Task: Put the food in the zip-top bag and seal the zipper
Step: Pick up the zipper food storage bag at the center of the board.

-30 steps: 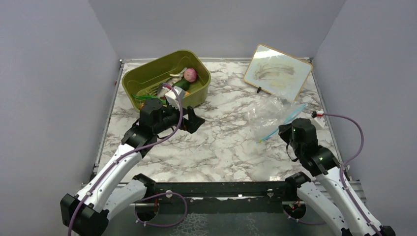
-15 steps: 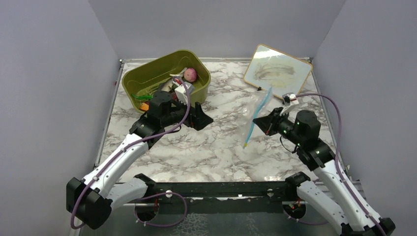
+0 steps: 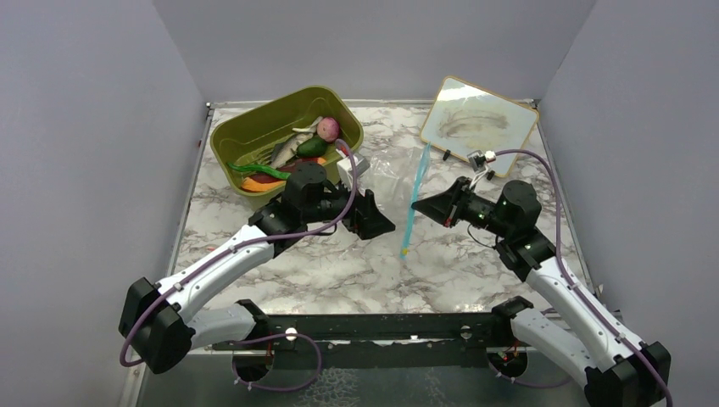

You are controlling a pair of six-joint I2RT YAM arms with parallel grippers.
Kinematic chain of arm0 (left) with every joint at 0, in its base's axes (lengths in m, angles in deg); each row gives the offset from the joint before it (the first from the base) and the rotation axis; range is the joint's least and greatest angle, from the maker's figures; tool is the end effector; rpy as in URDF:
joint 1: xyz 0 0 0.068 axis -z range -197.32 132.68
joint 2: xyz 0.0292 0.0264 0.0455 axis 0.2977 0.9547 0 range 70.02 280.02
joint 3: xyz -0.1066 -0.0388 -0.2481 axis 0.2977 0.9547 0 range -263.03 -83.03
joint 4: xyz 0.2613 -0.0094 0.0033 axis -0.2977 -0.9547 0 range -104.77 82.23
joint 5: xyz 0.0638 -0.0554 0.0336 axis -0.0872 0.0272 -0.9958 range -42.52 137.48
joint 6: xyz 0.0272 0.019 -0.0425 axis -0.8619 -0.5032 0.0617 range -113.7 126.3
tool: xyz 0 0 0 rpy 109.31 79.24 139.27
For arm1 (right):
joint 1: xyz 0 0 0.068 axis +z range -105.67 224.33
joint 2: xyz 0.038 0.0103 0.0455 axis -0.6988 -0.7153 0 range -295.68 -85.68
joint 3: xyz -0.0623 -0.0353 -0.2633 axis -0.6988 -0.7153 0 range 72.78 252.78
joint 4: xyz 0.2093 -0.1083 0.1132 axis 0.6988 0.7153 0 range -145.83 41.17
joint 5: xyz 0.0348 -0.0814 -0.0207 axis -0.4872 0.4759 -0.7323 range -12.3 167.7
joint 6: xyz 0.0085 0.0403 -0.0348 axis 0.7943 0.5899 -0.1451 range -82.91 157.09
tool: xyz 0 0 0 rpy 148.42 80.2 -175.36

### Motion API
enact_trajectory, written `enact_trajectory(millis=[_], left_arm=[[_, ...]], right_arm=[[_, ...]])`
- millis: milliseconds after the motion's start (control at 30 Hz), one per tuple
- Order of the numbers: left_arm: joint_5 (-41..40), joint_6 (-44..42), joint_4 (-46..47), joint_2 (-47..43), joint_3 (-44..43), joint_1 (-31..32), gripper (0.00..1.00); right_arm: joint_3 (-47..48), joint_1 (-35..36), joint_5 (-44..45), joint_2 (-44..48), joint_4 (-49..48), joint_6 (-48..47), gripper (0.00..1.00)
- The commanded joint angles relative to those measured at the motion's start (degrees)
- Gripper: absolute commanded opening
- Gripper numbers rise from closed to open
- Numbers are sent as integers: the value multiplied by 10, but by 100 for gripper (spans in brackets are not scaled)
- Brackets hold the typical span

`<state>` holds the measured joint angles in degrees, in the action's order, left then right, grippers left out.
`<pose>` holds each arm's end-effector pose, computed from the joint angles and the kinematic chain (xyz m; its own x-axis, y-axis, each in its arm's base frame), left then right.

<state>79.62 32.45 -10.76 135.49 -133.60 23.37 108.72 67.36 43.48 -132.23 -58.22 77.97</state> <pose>0.1862 -0.1850 0.3167 -0.6216 0.0423 -0.7822 0.7375 0.3682 -0.5661 0.1694 0.0938 0.3043 -0.6463 0.3133 -0.6958 -0.5458 0.4474 0.7085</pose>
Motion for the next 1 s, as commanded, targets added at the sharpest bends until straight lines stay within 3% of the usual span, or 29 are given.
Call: enact_trajectory(millis=[0, 167, 467, 600, 633, 733, 800, 867, 967], left_arm=[[-8, 55, 88, 4, 14, 12, 81], [-26, 70, 108, 28, 12, 27, 80], [-67, 58, 139, 63, 2, 59, 62], [-67, 54, 141, 70, 5, 66, 47], [-68, 52, 144, 70, 7, 67, 40], [-70, 46, 150, 70, 11, 68, 5], [-68, 42, 151, 70, 10, 68, 0], [-64, 40, 152, 70, 10, 69, 0], [-56, 34, 152, 67, 13, 69, 0]], right_arm=[[-18, -2, -17, -1, -67, 56, 1], [-29, -2, -10, -5, -78, 74, 1], [-50, -2, -12, -19, -111, 121, 1], [-56, -2, -5, -19, -114, 123, 1], [-57, -2, -5, -19, -115, 123, 1], [-61, -2, -4, -21, -115, 122, 1], [-63, -2, 0, -19, -109, 118, 1], [-62, -2, 11, -13, -91, 114, 8], [-57, -2, 49, 4, -45, 109, 26]])
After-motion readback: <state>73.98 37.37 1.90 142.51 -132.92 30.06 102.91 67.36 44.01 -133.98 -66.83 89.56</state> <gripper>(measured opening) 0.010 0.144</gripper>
